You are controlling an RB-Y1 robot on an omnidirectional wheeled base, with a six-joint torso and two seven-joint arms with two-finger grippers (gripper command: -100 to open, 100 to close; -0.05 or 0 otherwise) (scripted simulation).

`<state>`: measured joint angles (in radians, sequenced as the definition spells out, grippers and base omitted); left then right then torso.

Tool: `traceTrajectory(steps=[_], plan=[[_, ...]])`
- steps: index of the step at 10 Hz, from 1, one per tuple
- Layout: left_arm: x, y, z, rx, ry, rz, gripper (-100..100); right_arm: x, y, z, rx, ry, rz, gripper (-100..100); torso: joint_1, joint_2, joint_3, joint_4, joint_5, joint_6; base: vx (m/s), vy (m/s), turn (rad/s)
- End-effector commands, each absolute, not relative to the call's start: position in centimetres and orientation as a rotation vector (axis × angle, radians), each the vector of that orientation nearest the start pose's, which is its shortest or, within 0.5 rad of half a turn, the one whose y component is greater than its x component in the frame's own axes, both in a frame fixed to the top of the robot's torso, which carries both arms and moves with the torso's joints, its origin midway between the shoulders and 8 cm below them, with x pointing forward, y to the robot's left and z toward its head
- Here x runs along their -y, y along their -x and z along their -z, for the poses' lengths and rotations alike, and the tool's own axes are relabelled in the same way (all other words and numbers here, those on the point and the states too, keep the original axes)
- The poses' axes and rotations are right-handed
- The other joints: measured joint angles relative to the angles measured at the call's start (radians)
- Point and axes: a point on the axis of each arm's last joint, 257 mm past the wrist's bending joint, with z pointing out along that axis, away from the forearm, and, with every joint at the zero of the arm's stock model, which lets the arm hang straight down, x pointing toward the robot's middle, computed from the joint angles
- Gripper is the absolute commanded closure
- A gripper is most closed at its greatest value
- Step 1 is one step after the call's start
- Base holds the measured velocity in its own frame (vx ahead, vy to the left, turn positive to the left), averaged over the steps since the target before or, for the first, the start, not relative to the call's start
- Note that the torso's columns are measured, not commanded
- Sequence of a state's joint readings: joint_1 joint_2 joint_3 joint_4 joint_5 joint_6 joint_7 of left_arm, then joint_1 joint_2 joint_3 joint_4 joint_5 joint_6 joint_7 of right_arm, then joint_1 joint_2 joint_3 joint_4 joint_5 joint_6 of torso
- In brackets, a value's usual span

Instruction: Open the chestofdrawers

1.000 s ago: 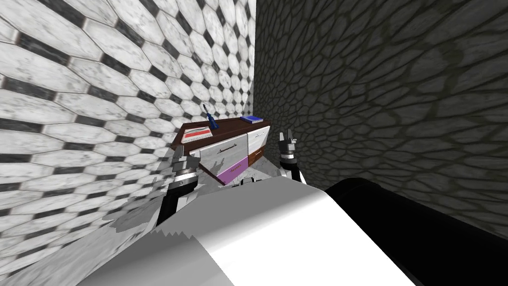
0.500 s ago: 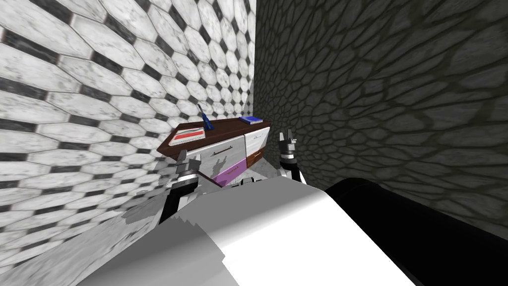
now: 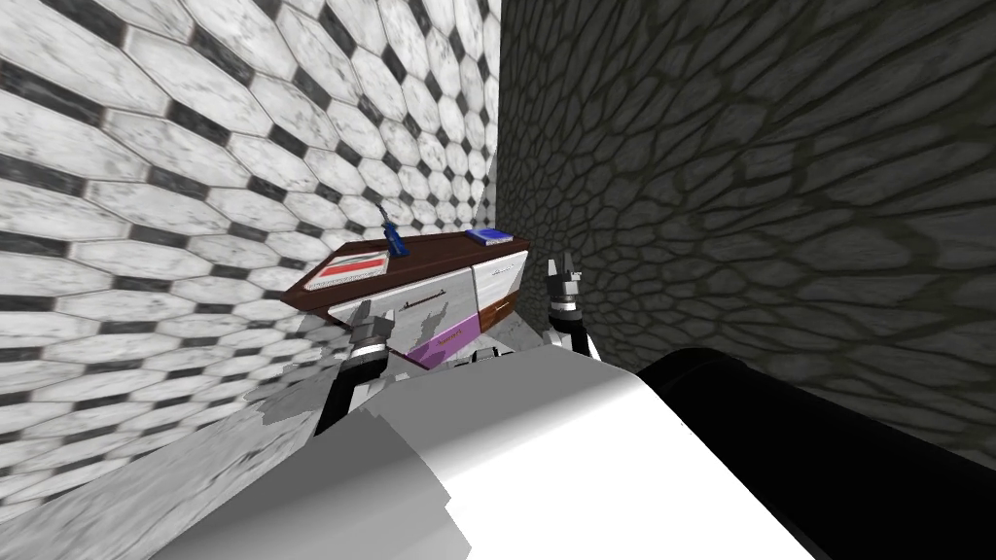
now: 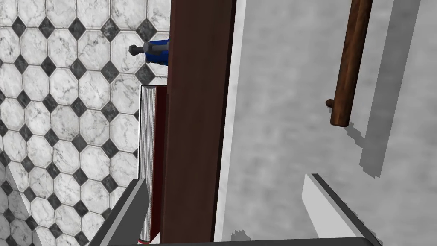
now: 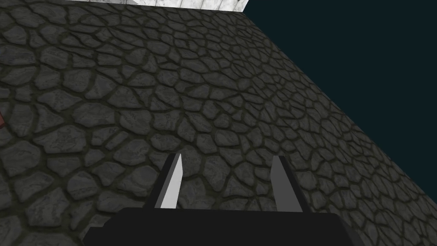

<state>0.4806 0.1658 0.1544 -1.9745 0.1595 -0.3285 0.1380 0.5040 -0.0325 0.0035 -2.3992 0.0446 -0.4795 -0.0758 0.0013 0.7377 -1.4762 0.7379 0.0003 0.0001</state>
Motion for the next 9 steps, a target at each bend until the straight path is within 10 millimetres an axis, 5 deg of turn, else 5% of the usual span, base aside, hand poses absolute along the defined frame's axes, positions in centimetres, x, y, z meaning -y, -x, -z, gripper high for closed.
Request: traceTrajectory(steps=[1,6,9], plan=[[-39.4,-38.8,16.2,-0.828,1.16,1.172,-100,26.3,-32.2,-7.1,-0.582,-0.558,-1.37,0,-0.001,0.0,0.0,0.0,0.0,0.0,0.062,-0.141,0.082],[-39.7,-38.3,20.3,-0.737,1.319,1.16,-100,26.3,-32.2,-7.1,-0.582,-0.557,-1.37,0,0.0,0.0,0.0,0.0,0.0,0.0,0.036,-0.09,0.043],[-39.7,-38.2,20.9,-0.71,1.351,1.163,-100,26.3,-32.2,-7.1,-0.582,-0.557,-1.37,0,-0.001,0.001,0.001,0.0,0.0,0.0,0.013,-0.035,0.016]])
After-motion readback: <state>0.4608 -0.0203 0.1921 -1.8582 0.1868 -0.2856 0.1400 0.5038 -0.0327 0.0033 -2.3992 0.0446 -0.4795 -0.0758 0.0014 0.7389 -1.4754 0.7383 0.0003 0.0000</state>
